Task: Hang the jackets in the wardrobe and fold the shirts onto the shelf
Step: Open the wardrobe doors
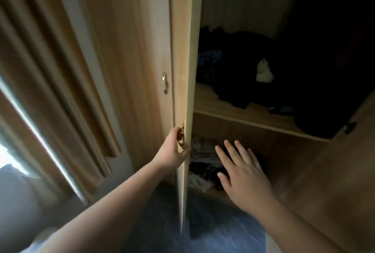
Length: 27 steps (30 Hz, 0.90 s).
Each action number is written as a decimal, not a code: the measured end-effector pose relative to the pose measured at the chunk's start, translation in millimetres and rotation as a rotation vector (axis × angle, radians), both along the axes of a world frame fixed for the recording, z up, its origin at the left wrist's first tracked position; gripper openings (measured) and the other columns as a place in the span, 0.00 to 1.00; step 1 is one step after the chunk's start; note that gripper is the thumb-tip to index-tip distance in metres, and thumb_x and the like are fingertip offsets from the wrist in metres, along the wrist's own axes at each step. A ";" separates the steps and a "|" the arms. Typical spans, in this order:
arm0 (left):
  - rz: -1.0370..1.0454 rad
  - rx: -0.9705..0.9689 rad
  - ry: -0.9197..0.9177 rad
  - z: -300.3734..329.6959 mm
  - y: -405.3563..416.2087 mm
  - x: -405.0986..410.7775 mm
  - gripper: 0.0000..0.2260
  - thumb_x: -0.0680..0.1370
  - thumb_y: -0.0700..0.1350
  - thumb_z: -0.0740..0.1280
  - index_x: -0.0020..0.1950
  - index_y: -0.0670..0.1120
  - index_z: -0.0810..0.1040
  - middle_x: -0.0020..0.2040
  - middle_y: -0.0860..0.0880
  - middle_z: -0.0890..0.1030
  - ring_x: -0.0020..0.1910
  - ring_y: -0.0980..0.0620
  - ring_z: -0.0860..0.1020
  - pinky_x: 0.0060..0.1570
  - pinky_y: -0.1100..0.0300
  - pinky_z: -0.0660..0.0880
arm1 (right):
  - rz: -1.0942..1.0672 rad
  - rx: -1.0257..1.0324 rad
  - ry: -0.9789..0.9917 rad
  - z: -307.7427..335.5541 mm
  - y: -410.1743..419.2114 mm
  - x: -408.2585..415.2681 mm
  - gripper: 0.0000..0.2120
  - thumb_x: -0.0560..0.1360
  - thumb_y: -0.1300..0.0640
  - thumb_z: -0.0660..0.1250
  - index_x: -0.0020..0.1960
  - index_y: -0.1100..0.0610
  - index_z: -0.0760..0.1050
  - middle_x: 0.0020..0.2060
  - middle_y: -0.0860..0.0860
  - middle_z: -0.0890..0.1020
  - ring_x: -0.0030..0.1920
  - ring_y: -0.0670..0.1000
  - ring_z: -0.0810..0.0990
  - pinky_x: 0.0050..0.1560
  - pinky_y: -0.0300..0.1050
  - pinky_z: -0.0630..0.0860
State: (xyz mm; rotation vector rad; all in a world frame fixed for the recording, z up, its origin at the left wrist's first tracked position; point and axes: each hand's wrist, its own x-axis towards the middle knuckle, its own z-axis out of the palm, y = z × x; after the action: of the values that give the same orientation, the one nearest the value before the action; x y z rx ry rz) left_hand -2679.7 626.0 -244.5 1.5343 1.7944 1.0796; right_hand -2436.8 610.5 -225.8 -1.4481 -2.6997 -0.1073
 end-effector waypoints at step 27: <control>-0.571 0.216 1.036 -8.3 -137.9 -26.9 0.31 0.79 0.54 0.56 0.80 0.55 0.47 0.81 0.45 0.49 0.79 0.41 0.46 0.75 0.41 0.47 | -0.394 0.004 -0.008 -17.5 -155.2 -31.3 0.32 0.77 0.40 0.49 0.80 0.46 0.53 0.79 0.49 0.59 0.78 0.55 0.55 0.72 0.58 0.65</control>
State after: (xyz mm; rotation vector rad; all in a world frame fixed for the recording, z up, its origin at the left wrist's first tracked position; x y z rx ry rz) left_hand -2706.6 488.1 -252.8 2.8310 1.5820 0.1567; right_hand -2468.1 455.3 -243.2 -1.9597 -2.3790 -0.1399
